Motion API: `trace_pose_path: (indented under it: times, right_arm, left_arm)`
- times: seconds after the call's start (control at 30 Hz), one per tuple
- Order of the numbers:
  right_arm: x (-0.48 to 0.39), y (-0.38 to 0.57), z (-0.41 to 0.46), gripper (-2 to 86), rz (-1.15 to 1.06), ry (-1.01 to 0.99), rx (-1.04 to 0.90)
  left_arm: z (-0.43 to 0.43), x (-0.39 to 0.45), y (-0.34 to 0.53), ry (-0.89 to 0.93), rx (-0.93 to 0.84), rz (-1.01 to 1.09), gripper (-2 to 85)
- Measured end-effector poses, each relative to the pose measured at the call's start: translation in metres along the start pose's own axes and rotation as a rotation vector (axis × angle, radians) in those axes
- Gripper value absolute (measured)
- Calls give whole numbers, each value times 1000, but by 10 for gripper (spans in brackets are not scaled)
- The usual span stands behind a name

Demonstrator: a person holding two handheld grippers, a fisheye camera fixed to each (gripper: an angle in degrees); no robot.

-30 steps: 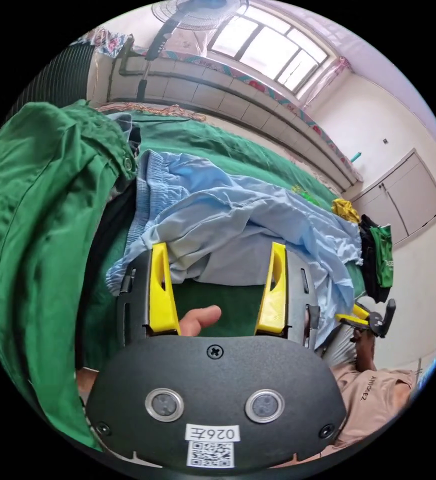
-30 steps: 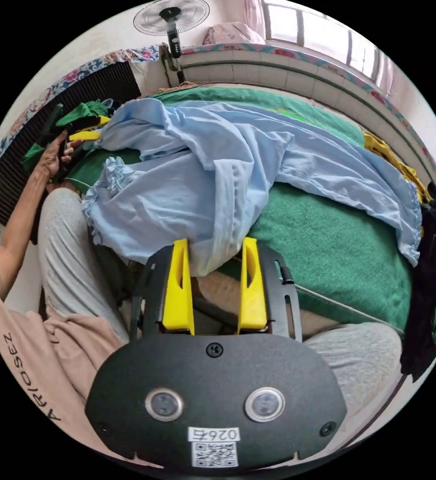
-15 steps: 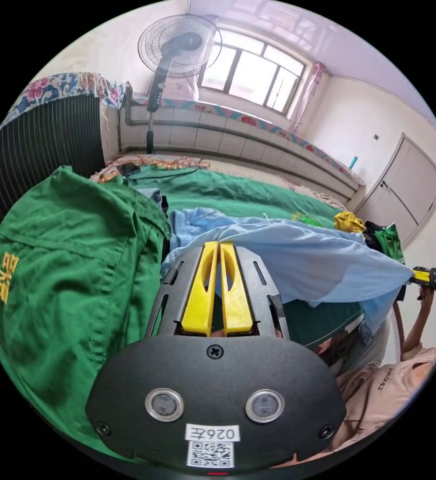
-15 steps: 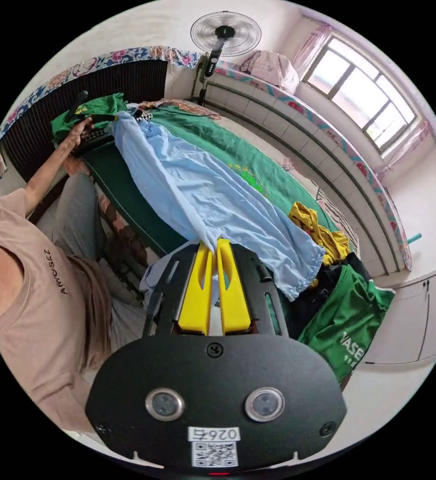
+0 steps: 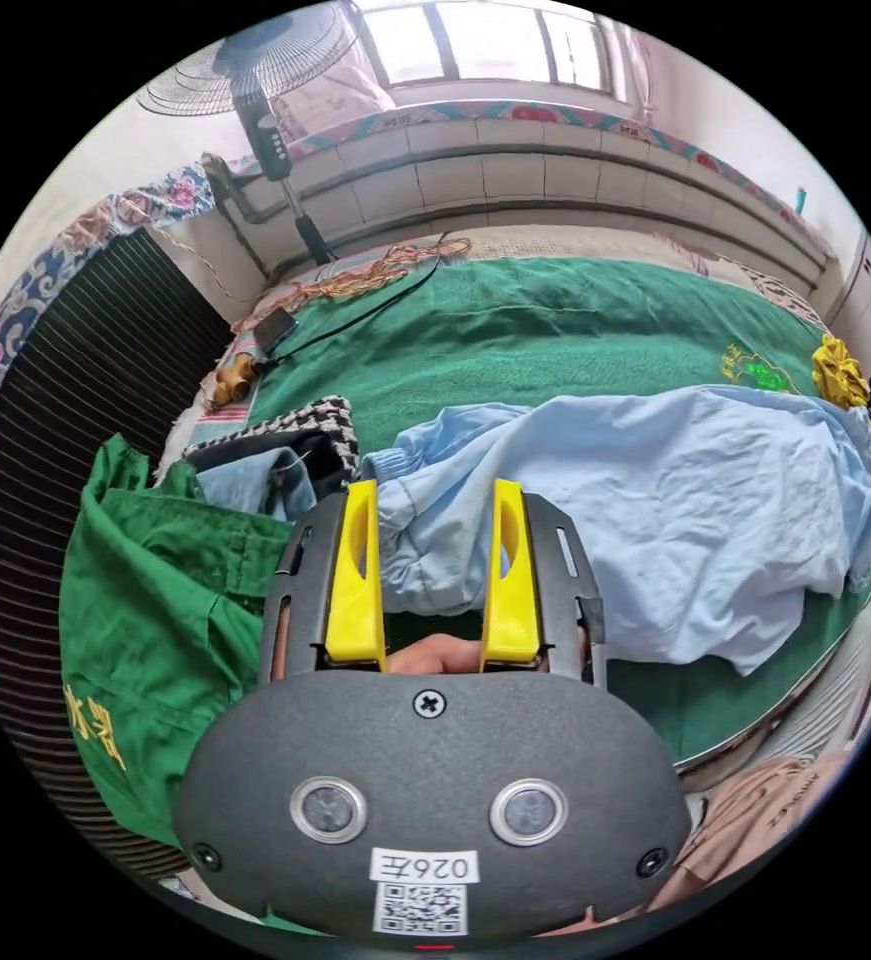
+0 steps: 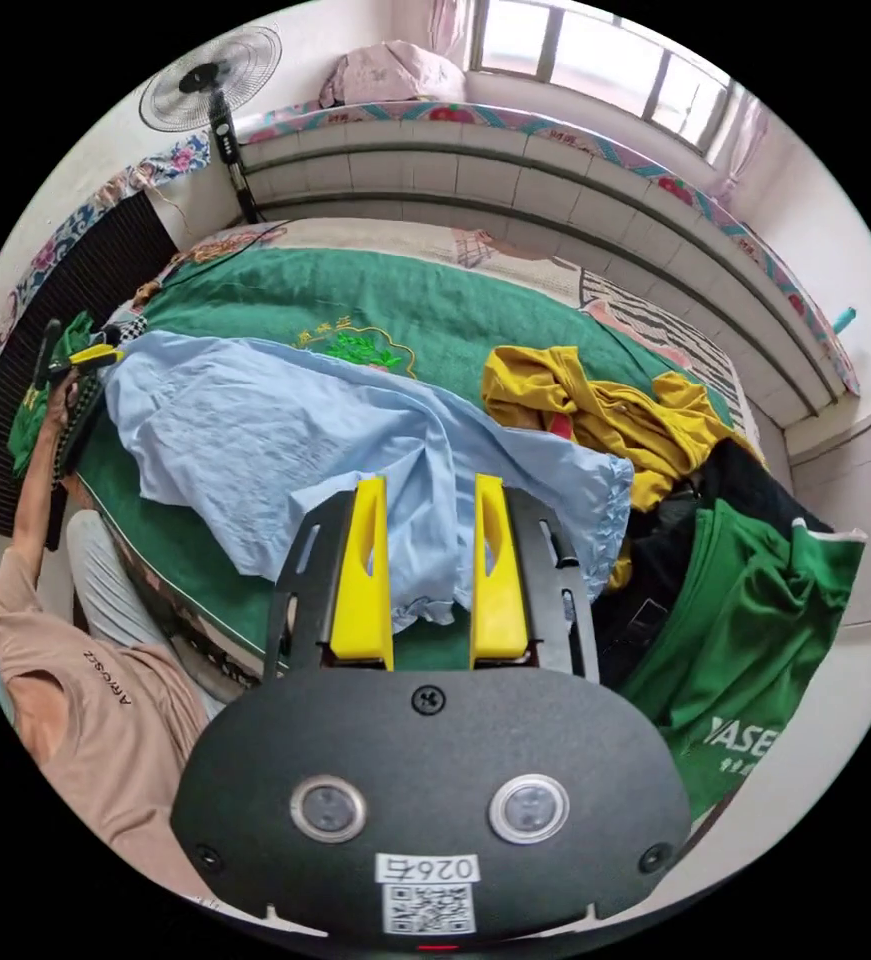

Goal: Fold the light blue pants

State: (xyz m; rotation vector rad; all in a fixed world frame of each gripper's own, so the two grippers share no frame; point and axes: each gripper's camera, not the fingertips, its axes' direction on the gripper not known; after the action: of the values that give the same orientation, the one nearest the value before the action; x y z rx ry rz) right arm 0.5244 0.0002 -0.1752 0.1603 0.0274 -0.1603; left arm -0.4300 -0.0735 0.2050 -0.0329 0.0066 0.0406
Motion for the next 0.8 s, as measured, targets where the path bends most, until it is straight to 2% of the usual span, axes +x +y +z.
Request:
trace_pose_path:
  times: [0.1, 0.23, 0.37, 0.53, 0.6, 0.63, 0.67, 0.8]
  right_arm:
    - [12, 84, 25, 87, 79, -67, 26]
    - [36, 176, 72, 114, 237, -276, 56]
    - [57, 217, 112, 140, 391, -426, 114]
    - [60, 186, 161, 125, 421, -284, 51]
    - [47, 163, 187, 67, 316, -218, -80]
    - [35, 152, 194, 25, 246, -158, -155]
    - [23, 147, 187, 7, 197, -91, -156]
    - [2, 132, 129, -13, 128, 182, -103]
  left_arm:
    - [-9, 2, 18, 75, 82, -4, 156]
    - [-6, -3, 19, 305, 171, 7, 143]
    - [22, 0, -22, 393, 110, 3, 175]
    - [69, 24, -75, 377, 1, -13, 164]
    - [93, 36, -89, 320, -97, -19, 98]
    - [105, 47, -94, 233, -161, 10, 26]
    - [111, 57, -96, 179, -189, 57, 16]
    - [97, 63, -93, 145, -73, 75, 1]
